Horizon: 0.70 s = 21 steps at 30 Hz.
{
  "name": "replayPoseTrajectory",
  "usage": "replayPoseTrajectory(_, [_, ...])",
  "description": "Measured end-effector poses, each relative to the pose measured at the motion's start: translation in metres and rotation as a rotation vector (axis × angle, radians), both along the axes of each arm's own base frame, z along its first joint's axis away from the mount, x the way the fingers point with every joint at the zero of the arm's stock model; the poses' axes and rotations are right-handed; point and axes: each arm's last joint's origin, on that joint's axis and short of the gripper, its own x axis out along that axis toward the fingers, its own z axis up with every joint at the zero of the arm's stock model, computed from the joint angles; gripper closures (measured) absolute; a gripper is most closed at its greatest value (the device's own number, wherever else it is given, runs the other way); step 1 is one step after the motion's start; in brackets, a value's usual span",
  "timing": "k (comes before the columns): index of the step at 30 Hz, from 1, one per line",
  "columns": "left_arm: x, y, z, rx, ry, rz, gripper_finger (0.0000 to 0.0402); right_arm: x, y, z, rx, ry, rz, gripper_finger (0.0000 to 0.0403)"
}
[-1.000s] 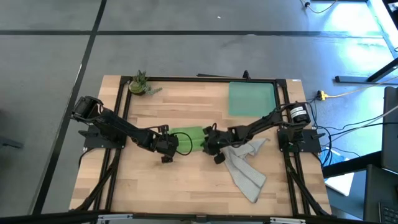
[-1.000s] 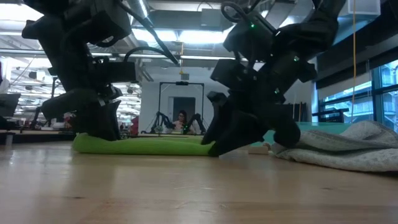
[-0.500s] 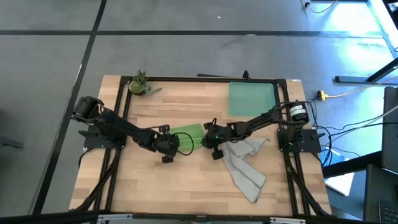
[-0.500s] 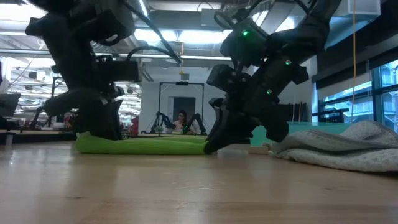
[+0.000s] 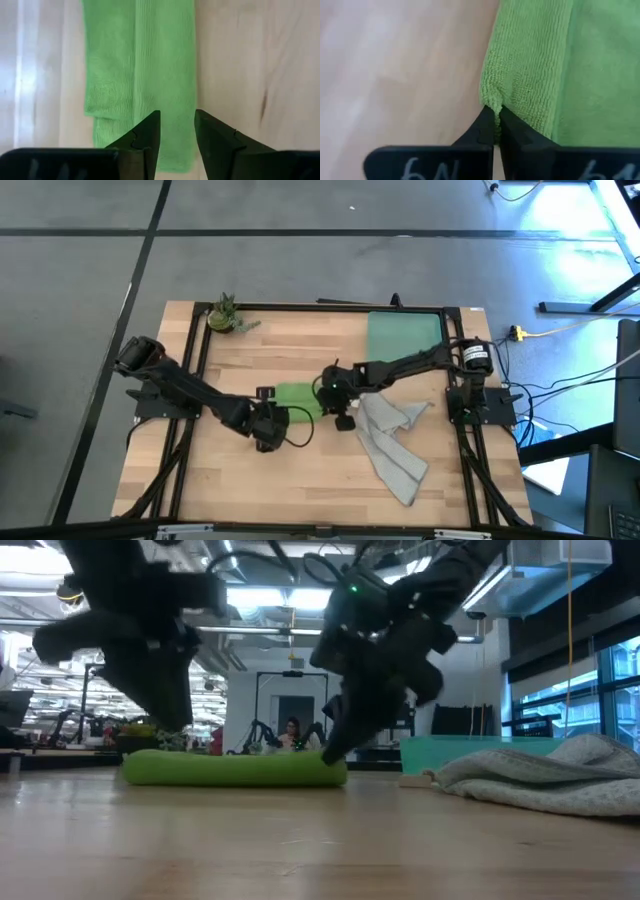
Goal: Roll microfiber towels into tight, uniform cylinder then place into a basket
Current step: Roll the green microfiber towel
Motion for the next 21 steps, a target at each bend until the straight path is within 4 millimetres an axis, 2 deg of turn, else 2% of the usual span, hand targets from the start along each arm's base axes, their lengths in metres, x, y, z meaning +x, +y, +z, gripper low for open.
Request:
replayPoseTrajectory(8, [-0.010,-0.022,0.005,-0.021,-0.018,0.002,0.0285,0.011,-0.030,0.022,0.169,0.012,-0.106,0.0394])
replayPoseTrajectory(14, [-0.017,-0.030,0.004,-0.019,-0.016,0.023,0.0285,0.004,-0.064,0.021,0.362,0.051,-0.228,0.0394])
replayPoseTrajectory(21, [-0.017,-0.030,0.005,0.012,-0.040,0.035,0.0285,-0.003,-0.095,0.022,0.483,0.072,-0.335,0.0394])
